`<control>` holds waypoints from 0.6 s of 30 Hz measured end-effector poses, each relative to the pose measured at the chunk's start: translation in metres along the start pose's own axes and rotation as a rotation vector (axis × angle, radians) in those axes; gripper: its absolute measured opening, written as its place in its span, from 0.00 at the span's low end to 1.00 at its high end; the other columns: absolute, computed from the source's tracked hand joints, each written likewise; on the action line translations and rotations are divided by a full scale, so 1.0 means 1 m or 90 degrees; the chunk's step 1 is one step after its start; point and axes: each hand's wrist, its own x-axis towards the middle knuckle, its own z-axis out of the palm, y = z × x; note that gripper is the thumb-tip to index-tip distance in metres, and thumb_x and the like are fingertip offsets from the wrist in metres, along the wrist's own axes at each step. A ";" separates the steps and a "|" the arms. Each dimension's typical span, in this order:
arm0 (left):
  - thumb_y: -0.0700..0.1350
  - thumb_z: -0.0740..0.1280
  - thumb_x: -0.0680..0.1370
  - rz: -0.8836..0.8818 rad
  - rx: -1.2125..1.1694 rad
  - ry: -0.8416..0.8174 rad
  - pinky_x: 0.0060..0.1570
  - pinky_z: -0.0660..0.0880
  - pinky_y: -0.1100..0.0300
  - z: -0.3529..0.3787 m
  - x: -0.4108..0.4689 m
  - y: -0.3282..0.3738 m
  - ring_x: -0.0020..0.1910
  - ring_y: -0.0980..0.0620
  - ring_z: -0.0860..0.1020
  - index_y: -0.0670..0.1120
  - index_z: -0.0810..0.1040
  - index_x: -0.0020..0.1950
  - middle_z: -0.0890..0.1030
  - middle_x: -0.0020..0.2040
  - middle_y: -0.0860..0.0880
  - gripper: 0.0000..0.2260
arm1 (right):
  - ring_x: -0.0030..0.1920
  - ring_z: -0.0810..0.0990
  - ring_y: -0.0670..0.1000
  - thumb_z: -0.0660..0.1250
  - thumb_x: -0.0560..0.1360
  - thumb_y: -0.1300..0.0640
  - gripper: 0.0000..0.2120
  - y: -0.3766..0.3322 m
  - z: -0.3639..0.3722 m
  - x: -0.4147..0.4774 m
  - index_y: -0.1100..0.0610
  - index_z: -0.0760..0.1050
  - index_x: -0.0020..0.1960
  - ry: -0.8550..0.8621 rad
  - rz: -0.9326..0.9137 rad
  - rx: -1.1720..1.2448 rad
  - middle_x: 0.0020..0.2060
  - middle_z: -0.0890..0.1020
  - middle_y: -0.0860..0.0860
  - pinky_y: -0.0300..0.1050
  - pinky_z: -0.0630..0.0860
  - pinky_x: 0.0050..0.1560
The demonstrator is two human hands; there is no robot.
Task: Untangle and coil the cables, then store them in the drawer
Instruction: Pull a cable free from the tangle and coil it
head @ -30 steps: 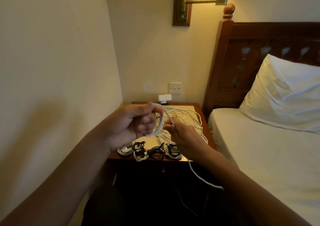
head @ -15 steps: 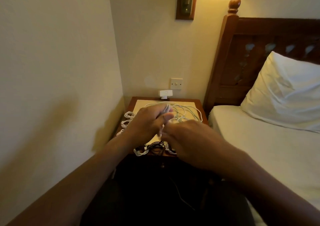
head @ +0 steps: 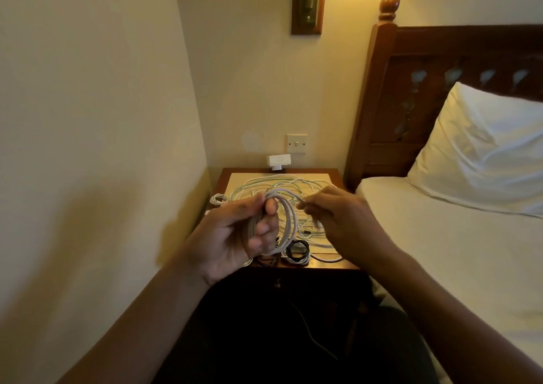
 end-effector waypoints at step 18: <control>0.45 0.56 0.85 -0.039 0.195 0.312 0.41 0.70 0.57 0.000 0.003 -0.048 0.35 0.50 0.70 0.40 0.77 0.45 0.69 0.33 0.47 0.15 | 0.34 0.79 0.50 0.71 0.79 0.59 0.04 -0.002 0.053 -0.026 0.60 0.81 0.50 0.034 0.431 0.689 0.37 0.83 0.57 0.40 0.76 0.33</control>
